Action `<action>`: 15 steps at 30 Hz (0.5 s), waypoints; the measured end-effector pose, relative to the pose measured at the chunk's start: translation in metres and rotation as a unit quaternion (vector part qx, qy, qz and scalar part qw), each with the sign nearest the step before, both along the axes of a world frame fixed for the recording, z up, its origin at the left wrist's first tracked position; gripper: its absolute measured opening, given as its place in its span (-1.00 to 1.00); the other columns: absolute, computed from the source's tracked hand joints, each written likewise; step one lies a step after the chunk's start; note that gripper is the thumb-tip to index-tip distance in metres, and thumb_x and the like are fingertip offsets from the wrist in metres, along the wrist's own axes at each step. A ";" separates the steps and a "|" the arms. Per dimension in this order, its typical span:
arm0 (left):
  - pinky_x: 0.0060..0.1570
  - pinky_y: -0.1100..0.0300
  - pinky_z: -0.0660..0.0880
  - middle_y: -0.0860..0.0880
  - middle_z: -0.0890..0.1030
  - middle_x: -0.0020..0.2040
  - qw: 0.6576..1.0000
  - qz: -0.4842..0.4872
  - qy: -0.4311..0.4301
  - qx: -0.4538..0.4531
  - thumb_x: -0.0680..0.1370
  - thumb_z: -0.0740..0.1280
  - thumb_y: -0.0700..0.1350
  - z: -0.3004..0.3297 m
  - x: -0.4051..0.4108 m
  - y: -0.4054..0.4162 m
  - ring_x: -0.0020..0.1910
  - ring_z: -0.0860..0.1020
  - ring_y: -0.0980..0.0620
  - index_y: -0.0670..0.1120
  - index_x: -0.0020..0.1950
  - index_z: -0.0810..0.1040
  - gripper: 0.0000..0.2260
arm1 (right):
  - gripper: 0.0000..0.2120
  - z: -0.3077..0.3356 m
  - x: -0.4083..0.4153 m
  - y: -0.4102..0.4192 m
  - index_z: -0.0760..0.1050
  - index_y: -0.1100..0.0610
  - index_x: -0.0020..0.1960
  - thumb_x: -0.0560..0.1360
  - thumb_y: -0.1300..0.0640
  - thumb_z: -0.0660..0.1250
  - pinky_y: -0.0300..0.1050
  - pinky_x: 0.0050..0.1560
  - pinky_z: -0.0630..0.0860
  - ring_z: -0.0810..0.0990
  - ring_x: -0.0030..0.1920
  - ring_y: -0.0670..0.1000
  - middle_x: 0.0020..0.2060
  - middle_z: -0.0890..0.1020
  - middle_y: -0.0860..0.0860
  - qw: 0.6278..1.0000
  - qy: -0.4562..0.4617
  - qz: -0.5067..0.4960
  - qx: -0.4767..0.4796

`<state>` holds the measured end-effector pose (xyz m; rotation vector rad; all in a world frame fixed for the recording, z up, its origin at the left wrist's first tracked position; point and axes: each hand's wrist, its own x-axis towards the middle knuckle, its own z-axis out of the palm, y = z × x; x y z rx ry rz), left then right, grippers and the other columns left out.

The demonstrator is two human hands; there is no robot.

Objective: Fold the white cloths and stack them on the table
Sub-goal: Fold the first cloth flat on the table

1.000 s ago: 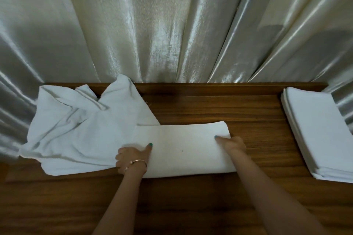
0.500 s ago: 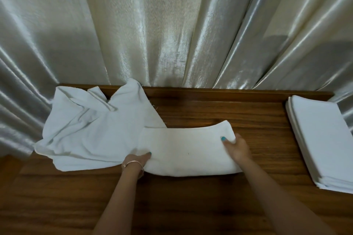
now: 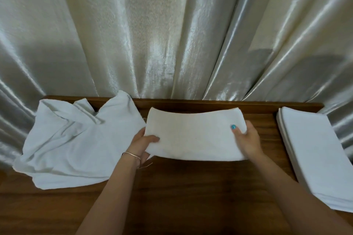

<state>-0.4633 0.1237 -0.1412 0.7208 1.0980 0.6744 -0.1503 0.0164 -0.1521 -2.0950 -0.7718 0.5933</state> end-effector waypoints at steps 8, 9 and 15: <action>0.23 0.01 0.34 -0.21 0.52 0.21 0.817 0.005 0.521 0.249 0.39 0.42 -0.17 -0.053 0.062 0.045 0.21 0.46 -0.22 -0.17 0.27 0.45 -0.54 | -0.40 -0.035 0.051 0.058 0.34 0.07 0.36 0.42 -0.17 0.40 0.13 0.23 0.43 0.45 0.27 0.18 0.29 0.46 0.10 0.965 -0.199 0.014 -0.169; 0.26 0.03 0.30 -0.20 0.52 0.21 0.799 0.015 0.521 0.299 0.39 0.43 -0.17 -0.058 0.069 0.045 0.24 0.43 -0.22 -0.16 0.26 0.47 -0.56 | -0.38 -0.043 0.051 0.058 0.32 0.05 0.40 0.44 -0.19 0.37 0.11 0.28 0.38 0.40 0.33 0.16 0.35 0.42 0.10 0.956 -0.242 0.042 -0.162; 0.46 -0.16 -0.14 -0.17 -0.13 0.56 0.733 -0.255 0.567 0.278 0.42 0.09 0.45 -0.075 0.123 0.047 0.51 -0.21 -0.27 0.22 0.52 -0.04 -0.25 | -0.21 -0.066 0.045 0.077 -0.11 -0.09 0.57 0.48 -0.45 -0.05 0.10 0.51 -0.18 -0.22 0.56 0.03 0.58 -0.16 -0.01 0.906 -0.256 0.215 -0.259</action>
